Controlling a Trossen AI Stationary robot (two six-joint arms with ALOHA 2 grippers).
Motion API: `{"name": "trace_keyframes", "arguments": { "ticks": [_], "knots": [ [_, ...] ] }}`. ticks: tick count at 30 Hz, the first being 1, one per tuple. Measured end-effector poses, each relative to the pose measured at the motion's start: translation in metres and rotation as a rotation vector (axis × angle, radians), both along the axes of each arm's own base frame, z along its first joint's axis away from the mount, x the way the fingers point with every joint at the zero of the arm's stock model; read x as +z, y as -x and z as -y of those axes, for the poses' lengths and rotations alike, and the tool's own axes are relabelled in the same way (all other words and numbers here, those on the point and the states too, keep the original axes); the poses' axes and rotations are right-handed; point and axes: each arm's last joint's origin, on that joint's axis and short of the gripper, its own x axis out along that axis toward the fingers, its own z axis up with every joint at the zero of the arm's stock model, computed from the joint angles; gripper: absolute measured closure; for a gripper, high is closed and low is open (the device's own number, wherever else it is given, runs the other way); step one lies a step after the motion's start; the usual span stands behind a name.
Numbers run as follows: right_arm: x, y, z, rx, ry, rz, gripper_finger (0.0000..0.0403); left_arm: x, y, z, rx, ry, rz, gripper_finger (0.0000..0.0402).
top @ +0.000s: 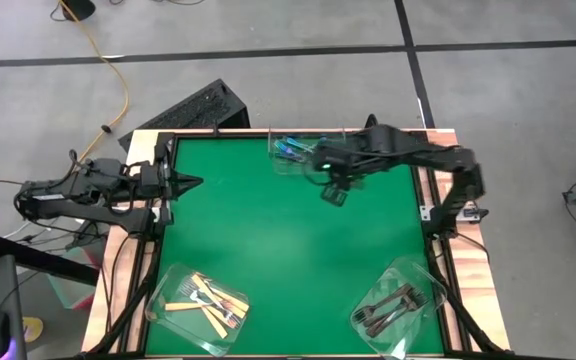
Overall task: Sort silverware by color (type)
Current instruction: Put the black fork into the bottom right transparent bin
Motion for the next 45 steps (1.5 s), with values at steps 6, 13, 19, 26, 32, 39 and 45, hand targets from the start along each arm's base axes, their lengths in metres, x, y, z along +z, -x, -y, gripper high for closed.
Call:
{"name": "trace_keyframes", "arguments": {
  "ticks": [6,13,19,26,32,39,45],
  "knots": [
    [-0.001,0.052,0.001,-0.024,0.001,0.007,0.0395,-0.001,0.000,0.000,0.001,0.007,-0.005,0.0401],
    [-0.014,0.110,-0.007,-0.038,-0.013,0.048,0.0395,-0.001,-0.001,-0.001,0.031,0.004,-0.009,0.0401],
    [-0.025,0.146,-0.022,-0.064,-0.058,0.108,0.0395,-0.003,-0.005,-0.002,0.098,0.035,-0.023,0.0401],
    [-0.037,0.168,-0.050,0.119,-0.110,0.172,0.0395,-0.009,-0.022,-0.003,0.141,0.041,-0.089,0.0401],
    [-0.054,0.173,-0.072,0.240,-0.121,0.115,0.0395,-0.017,-0.039,-0.002,0.155,0.048,-0.153,0.0401],
    [-0.079,0.168,-0.102,0.358,-0.110,0.015,0.0395,-0.016,-0.048,-0.002,0.170,0.092,-0.123,0.0401],
    [-0.092,0.159,-0.133,0.473,-0.093,-0.036,0.0395,-0.015,-0.047,-0.003,0.204,0.121,-0.100,0.0401]
  ]
}}
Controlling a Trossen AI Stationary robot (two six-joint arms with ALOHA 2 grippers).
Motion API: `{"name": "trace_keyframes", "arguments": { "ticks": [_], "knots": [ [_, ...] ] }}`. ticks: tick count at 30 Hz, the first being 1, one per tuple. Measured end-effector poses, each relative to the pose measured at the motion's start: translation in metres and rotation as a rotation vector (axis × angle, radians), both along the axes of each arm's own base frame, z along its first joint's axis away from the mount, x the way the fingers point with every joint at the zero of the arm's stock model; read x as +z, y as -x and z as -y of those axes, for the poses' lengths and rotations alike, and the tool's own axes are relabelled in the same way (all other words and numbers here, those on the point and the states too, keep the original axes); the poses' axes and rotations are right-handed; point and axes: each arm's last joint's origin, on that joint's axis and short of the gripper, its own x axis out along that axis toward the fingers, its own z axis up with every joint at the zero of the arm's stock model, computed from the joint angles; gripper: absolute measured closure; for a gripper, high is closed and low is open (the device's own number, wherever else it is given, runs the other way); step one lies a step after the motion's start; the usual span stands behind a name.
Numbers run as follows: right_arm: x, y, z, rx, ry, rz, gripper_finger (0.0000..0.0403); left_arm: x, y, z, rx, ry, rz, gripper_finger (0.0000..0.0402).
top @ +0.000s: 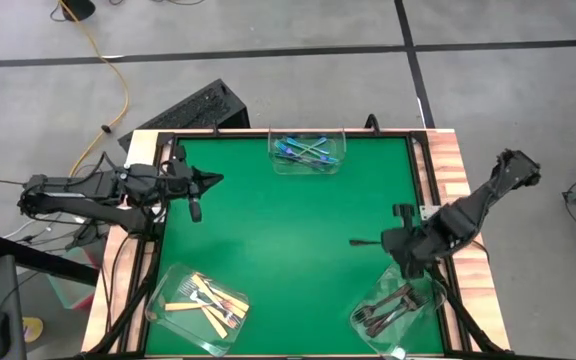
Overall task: Sort silverware by color (type)
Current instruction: Put the black fork into the bottom right transparent bin
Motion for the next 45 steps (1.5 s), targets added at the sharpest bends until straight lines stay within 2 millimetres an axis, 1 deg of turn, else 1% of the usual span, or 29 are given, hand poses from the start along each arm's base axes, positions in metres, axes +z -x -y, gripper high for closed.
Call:
{"name": "trace_keyframes", "arguments": {
  "ticks": [7,11,14,18,24,29,33,38,45],
  "knots": [
    [-0.016,0.002,-0.041,0.109,0.008,-0.030,0.0395,0.000,0.000,0.000,0.010,0.021,0.009,0.0401],
    [-0.029,0.006,-0.064,0.177,-0.018,-0.097,0.0395,0.000,0.000,0.000,0.013,0.030,0.013,0.0401],
    [-0.038,0.009,-0.079,0.192,-0.031,-0.139,0.0395,0.000,0.000,0.000,0.017,0.047,0.020,0.0401],
    [-0.048,0.013,-0.092,0.228,-0.008,-0.161,0.0395,0.000,0.000,-0.001,0.062,0.055,0.029,0.0401],
    [-0.055,0.013,-0.104,0.241,-0.040,-0.178,0.0395,0.000,0.001,-0.003,0.126,0.039,0.033,0.0401],
    [-0.055,0.019,-0.113,0.218,-0.089,-0.149,0.0395,0.000,0.001,-0.003,0.127,0.045,0.033,0.0401],
    [-0.056,0.027,-0.117,0.195,-0.094,-0.156,0.0395,0.000,0.001,-0.003,0.126,0.054,0.037,0.0401],
    [-0.065,0.038,-0.118,0.171,-0.084,-0.172,0.0395,0.000,0.001,-0.003,0.129,0.056,0.038,0.0401],
    [-0.079,0.047,-0.120,0.165,-0.093,-0.170,0.0395,0.000,0.001,-0.003,0.135,0.078,0.049,0.0401]
  ]
}}
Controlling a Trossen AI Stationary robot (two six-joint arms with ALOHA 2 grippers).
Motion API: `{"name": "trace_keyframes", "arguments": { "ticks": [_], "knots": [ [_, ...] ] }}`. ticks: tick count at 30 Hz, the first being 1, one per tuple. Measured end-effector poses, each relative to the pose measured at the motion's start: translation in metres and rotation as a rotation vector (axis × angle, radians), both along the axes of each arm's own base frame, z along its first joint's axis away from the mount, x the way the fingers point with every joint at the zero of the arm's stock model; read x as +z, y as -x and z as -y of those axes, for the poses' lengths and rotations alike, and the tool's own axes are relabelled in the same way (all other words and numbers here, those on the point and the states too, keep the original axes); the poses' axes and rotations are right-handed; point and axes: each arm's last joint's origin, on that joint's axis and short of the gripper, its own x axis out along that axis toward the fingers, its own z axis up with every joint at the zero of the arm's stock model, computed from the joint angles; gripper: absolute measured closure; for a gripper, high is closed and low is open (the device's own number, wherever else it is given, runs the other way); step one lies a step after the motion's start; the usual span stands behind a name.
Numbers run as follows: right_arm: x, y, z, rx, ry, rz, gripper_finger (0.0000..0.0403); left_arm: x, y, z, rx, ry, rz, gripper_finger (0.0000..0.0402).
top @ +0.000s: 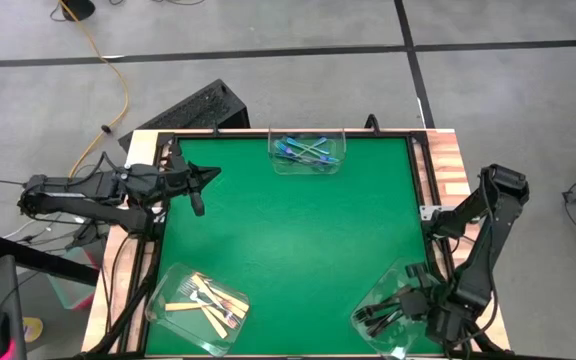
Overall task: Sort silverware by color (type)
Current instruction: Put the black fork into the bottom right transparent bin
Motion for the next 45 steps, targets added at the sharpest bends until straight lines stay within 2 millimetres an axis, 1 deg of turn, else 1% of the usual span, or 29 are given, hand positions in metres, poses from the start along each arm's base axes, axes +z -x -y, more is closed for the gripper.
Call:
{"name": "trace_keyframes", "arguments": {
  "ticks": [5,16,18,22,25,30,36,42,45],
  "knots": [
    [-0.004,0.000,0.000,0.008,-0.001,0.003,0.0395,0.000,0.000,0.000,0.008,-0.001,0.001,0.0401],
    [-0.004,-0.015,0.005,0.111,0.012,0.019,0.0395,-0.002,-0.002,0.000,0.024,-0.004,-0.012,0.0401],
    [-0.010,-0.016,0.005,0.112,0.018,-0.004,0.0395,-0.002,-0.004,0.000,0.024,-0.004,-0.016,0.0402],
    [-0.029,-0.013,0.003,0.112,-0.009,-0.076,0.0395,-0.004,-0.007,0.000,0.022,-0.005,-0.027,0.0401],
    [-0.037,-0.011,0.000,0.127,-0.003,-0.090,0.0395,-0.005,-0.008,0.000,0.017,-0.017,-0.043,0.0401],
    [-0.047,-0.013,-0.002,0.137,0.028,-0.107,0.0395,-0.006,-0.009,0.000,0.021,-0.021,-0.053,0.0402],
    [-0.056,-0.016,-0.009,0.174,0.019,-0.105,0.0395,-0.006,-0.010,0.000,0.023,-0.022,-0.056,0.0401],
    [-0.060,-0.018,-0.009,0.167,0.021,-0.107,0.0395,-0.006,-0.010,0.000,0.024,-0.022,-0.053,0.0401],
    [-0.066,-0.018,-0.007,0.165,0.013,-0.102,0.0395,-0.006,-0.010,0.000,0.024,-0.022,-0.053,0.0401]
  ]
}}
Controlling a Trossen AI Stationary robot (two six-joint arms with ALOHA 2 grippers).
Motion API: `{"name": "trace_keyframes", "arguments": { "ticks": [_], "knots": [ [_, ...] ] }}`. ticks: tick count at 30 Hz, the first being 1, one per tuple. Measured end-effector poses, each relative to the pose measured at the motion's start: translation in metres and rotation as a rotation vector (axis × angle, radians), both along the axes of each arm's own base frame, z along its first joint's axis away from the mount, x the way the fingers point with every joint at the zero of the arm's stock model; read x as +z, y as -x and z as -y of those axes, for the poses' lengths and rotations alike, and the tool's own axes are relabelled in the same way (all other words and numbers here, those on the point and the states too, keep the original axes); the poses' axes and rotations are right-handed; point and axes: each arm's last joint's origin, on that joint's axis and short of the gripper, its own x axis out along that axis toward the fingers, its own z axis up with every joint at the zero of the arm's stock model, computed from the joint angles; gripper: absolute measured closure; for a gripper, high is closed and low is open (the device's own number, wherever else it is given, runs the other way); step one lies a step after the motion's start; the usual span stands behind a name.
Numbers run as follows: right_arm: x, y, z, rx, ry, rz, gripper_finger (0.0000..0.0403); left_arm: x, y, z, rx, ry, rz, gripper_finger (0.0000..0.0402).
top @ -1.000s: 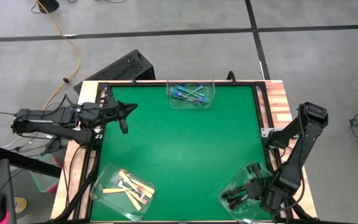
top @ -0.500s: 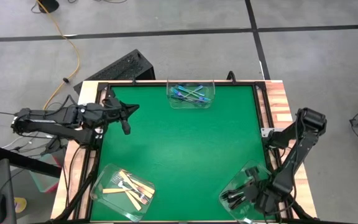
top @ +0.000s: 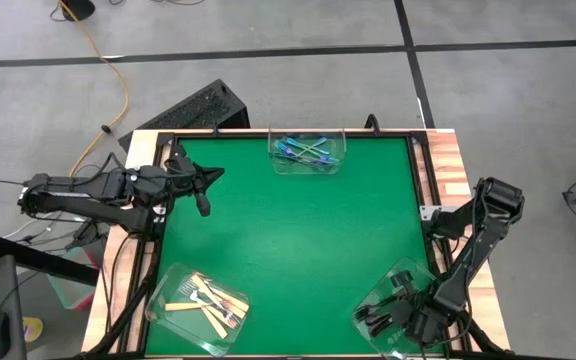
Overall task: Sort silverware by color (type)
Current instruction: Put the black fork into the bottom right transparent bin, then return to Home Position
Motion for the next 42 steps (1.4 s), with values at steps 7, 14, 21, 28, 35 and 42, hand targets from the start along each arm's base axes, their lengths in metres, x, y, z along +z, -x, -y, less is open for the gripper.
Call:
{"name": "trace_keyframes", "arguments": {
  "ticks": [7,14,21,28,35,42],
  "knots": [
    [-0.006,-0.001,0.003,-0.010,-0.029,-0.009,0.0395,0.000,0.000,0.000,0.000,0.000,0.000,0.0401],
    [-0.006,-0.001,0.003,-0.025,-0.031,-0.010,0.0386,0.000,0.000,0.000,-0.003,-0.008,-0.005,0.0402],
    [-0.007,-0.002,0.004,-0.090,-0.032,-0.017,0.0343,0.000,0.000,0.000,-0.010,-0.025,-0.015,0.0401],
    [-0.006,-0.002,0.005,-0.104,-0.028,-0.019,0.0293,0.000,0.000,0.000,-0.022,-0.025,-0.017,0.0401],
    [0.005,-0.003,0.014,-0.128,-0.037,-0.018,0.0229,0.000,0.000,0.000,-0.021,-0.024,-0.017,0.0401],
    [0.018,-0.006,0.024,-0.158,-0.061,-0.005,0.0197,0.000,0.000,0.000,-0.021,-0.024,-0.017,0.0401]
  ]
}}
